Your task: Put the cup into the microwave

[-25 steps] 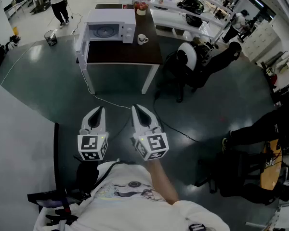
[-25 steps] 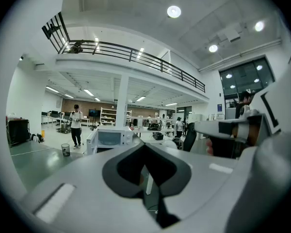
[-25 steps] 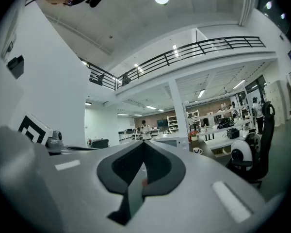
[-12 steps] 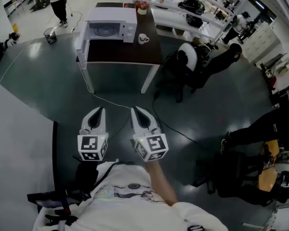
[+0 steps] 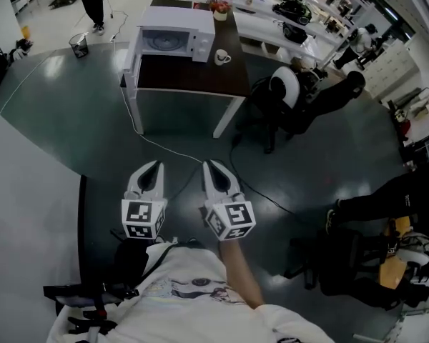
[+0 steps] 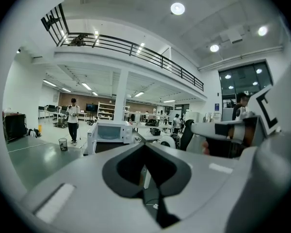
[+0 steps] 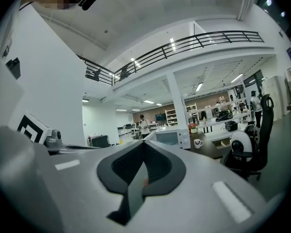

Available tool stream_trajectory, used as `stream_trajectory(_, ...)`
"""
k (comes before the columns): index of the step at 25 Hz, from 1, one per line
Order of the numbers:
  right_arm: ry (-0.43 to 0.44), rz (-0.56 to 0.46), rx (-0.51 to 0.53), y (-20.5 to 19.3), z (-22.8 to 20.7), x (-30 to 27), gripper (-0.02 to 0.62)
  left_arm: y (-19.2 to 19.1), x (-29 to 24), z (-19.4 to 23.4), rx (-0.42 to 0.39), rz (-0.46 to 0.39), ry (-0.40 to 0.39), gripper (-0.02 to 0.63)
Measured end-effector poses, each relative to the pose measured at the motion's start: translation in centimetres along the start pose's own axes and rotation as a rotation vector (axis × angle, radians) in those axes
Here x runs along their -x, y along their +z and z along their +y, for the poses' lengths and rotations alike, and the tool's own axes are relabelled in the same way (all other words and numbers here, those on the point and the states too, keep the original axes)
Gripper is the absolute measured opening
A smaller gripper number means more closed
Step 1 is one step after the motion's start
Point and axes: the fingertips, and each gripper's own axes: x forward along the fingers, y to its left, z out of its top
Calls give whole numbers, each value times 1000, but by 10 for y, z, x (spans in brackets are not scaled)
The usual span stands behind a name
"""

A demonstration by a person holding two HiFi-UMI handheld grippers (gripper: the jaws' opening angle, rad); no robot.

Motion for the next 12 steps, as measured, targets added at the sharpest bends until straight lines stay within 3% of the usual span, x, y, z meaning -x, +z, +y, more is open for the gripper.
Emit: stream_trajectory(12,-68,66,-13,-32,11,-13,2,-34,-1,23,34,93,-59,-3)
